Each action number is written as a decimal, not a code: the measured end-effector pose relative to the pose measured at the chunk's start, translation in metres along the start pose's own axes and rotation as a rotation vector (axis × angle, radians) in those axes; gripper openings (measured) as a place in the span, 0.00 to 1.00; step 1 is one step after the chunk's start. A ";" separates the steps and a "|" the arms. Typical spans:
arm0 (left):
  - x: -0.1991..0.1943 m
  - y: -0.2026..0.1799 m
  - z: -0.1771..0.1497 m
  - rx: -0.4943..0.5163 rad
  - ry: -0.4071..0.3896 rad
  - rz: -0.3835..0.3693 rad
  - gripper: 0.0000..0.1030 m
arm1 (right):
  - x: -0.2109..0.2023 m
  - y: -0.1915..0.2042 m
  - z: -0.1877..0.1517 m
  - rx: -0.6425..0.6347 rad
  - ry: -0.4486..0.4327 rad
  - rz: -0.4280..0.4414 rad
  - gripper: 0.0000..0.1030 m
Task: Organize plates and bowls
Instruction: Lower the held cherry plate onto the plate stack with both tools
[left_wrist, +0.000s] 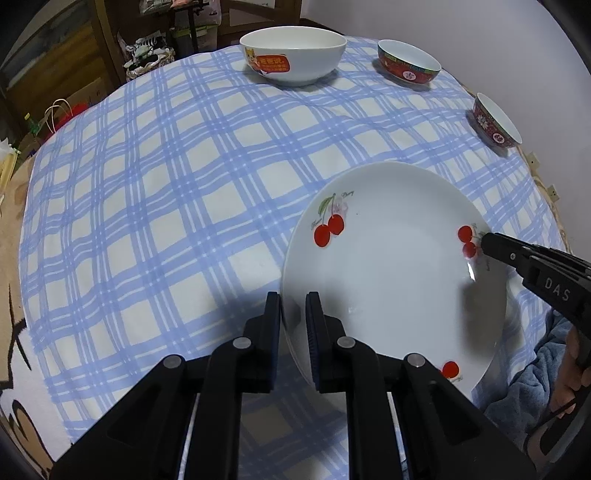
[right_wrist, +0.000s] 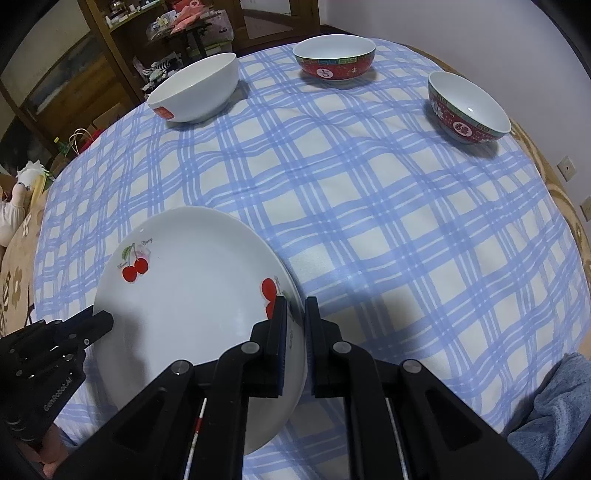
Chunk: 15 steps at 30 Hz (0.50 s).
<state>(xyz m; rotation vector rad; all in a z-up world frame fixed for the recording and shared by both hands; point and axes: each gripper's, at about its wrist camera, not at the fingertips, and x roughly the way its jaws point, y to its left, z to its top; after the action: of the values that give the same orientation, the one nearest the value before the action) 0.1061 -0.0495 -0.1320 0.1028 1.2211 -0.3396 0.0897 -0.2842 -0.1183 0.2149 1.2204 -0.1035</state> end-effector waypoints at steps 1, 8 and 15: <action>0.000 0.000 0.000 0.001 0.000 0.000 0.14 | 0.000 -0.001 0.000 0.004 0.001 0.003 0.10; -0.002 0.000 0.000 0.001 0.000 0.013 0.14 | 0.000 0.002 0.000 -0.001 -0.001 -0.003 0.12; -0.022 0.007 0.005 -0.030 -0.037 0.021 0.20 | -0.017 0.003 0.003 0.007 -0.067 0.041 0.12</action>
<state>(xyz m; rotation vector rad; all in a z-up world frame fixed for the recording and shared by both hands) 0.1063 -0.0393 -0.1111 0.0833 1.1877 -0.3041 0.0871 -0.2826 -0.1006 0.2408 1.1482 -0.0790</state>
